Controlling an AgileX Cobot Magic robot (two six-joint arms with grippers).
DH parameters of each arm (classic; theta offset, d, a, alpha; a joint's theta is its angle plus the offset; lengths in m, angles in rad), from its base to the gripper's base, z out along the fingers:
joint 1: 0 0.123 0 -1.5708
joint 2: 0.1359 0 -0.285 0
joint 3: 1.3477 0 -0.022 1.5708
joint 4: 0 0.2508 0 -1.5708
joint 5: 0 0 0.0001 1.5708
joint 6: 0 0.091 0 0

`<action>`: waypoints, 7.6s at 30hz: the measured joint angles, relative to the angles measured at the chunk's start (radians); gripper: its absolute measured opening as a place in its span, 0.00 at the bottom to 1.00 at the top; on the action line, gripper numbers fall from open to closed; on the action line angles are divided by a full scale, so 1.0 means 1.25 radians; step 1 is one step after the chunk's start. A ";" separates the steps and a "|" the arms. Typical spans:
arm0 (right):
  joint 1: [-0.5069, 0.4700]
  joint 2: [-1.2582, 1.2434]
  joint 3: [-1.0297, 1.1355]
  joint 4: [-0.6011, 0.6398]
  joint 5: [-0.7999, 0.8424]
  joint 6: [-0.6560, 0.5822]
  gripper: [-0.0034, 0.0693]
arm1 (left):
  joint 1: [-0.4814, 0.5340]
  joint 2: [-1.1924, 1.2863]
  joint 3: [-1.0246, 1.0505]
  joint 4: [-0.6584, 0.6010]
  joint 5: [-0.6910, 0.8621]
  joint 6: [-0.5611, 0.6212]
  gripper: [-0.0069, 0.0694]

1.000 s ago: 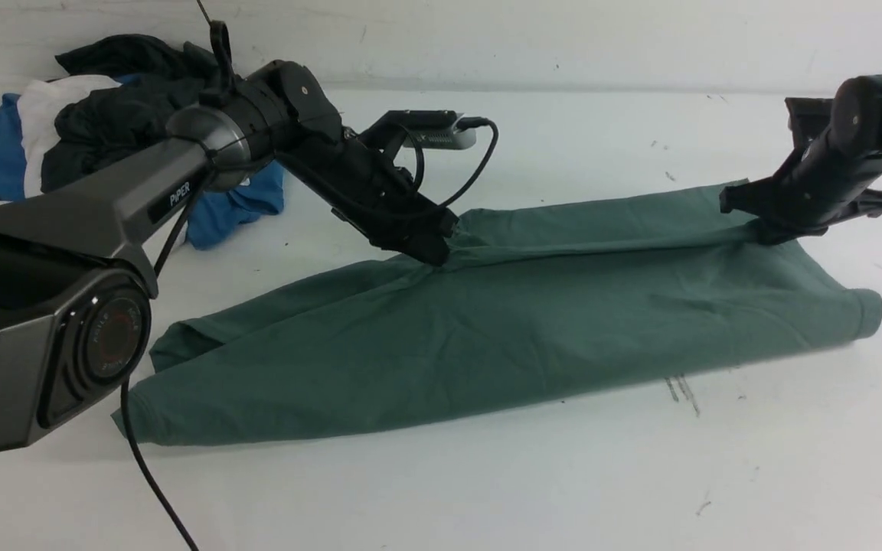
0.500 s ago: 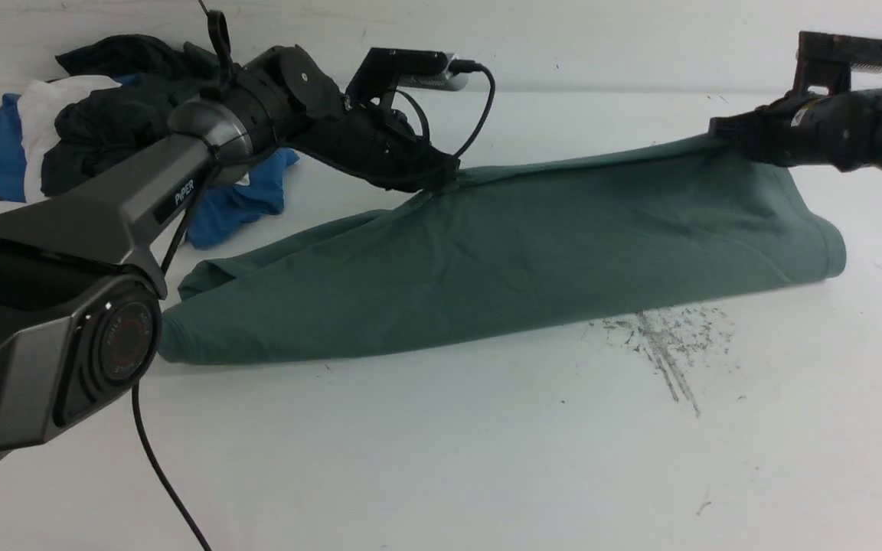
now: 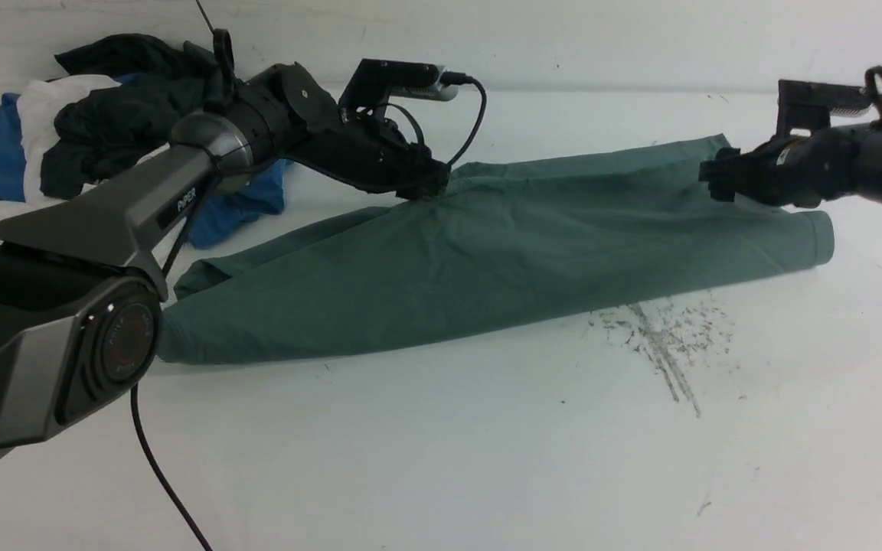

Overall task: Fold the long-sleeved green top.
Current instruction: Use both arms to drag the lower edge of the fabric forward and fold it over the upper edge, then hold the left edge of the fabric with your left arm

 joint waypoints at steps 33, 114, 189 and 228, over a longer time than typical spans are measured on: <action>-0.072 -0.018 -0.006 0.184 0.394 -0.209 0.09 | 0.092 -0.148 -0.003 0.102 0.421 -0.200 0.36; -0.228 -0.422 0.605 -0.019 0.482 -0.139 0.05 | 0.071 -0.611 0.636 0.100 0.419 -0.148 0.09; -0.259 -0.312 0.368 -0.295 0.505 0.022 0.08 | 0.071 -0.611 0.636 0.100 0.418 -0.148 0.09; -0.434 -0.324 0.241 0.160 0.653 -0.144 0.03 | 0.071 -0.382 0.636 0.007 0.151 -0.155 0.65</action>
